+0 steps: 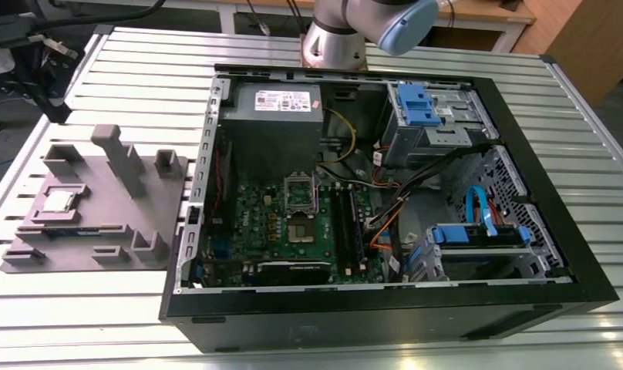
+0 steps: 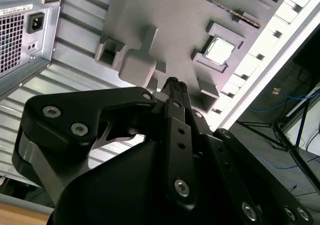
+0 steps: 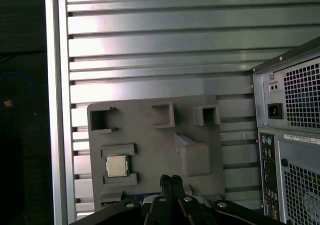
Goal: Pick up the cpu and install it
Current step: 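Reach for the cpu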
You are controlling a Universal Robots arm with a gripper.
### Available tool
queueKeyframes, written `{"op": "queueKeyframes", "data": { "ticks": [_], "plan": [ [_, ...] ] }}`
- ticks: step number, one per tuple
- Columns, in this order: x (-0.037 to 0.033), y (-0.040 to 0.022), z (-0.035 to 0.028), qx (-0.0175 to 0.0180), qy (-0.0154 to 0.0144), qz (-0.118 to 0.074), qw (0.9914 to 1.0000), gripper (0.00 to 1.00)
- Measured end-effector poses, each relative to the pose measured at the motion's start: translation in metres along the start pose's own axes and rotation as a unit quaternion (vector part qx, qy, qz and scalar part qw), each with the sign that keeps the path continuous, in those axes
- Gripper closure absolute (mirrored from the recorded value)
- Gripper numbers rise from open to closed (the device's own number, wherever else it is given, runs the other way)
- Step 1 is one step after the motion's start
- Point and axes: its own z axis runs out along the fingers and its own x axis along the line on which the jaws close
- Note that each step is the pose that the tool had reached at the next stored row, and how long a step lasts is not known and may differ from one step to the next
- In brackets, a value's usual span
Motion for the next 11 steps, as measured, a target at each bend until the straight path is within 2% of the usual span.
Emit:
{"op": "queueKeyframes", "data": {
  "ticks": [11],
  "plan": [
    [0.0138,-0.0077,0.0187,0.0000,-0.0001,0.000,1.00000,0.89]
  ]
}}
